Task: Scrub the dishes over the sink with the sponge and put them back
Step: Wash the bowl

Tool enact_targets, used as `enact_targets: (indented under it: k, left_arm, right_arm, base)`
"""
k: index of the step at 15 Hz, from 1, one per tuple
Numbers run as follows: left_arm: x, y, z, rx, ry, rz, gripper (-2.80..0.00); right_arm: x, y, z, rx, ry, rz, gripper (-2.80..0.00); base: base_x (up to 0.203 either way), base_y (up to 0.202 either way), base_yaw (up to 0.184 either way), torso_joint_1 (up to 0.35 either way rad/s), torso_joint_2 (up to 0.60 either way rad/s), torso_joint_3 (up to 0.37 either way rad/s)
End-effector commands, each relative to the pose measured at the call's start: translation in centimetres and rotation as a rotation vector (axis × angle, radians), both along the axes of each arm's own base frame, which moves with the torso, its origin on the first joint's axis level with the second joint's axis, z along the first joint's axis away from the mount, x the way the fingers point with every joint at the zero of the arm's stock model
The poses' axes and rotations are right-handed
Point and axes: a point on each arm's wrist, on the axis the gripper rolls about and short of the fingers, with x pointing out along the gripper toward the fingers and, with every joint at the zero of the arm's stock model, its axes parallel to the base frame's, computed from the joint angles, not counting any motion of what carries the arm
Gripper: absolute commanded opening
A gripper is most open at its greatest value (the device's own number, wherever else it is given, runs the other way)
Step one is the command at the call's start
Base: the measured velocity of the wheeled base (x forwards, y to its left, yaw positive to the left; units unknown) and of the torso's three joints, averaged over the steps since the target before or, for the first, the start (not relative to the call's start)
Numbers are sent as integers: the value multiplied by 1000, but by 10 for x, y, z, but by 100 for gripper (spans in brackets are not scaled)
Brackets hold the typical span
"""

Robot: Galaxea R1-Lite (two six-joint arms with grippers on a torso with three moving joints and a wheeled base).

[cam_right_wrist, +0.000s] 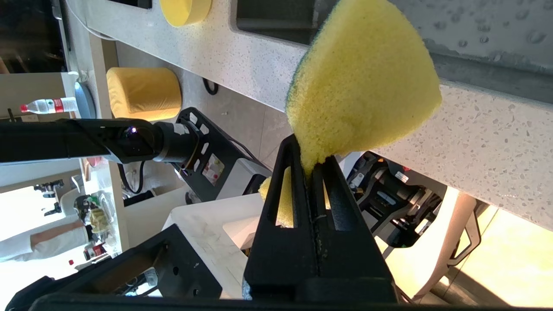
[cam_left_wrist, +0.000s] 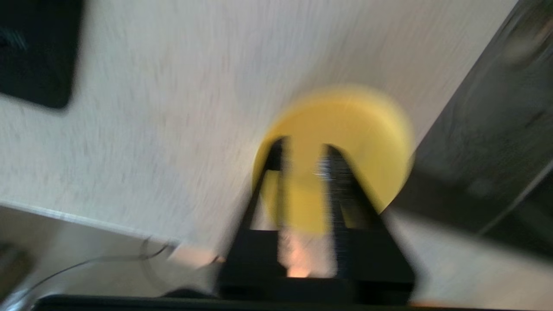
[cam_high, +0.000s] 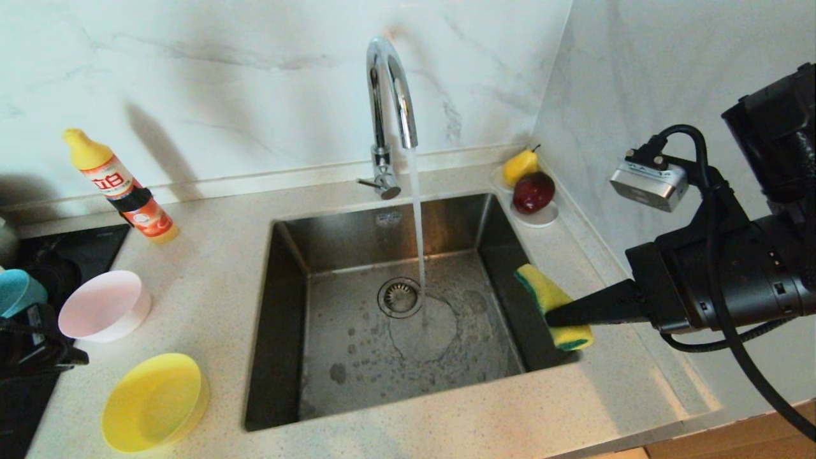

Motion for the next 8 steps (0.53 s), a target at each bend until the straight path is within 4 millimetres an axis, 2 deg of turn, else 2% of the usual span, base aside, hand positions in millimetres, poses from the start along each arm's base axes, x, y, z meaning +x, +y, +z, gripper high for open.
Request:
enact_targets:
  k: [1, 5, 8]
  left_arm:
    - [-11, -10, -15, -11, 48, -41, 0]
    - [-12, -12, -33, -10, 73, -43, 0]
    - [-5, -7, -54, 67, 84, -2, 0]
  right_arm:
    - [0, 0, -1, -2, 8, 1, -280]
    - [-1, -1, -2, -5, 11, 0, -280]
    - [-1, -1, -4, -8, 17, 1, -280]
  base:
    - [0, 0, 0, 0, 0, 0]
    - [0, 0, 0, 0, 0, 0]
    - [0, 0, 0, 0, 0, 0]
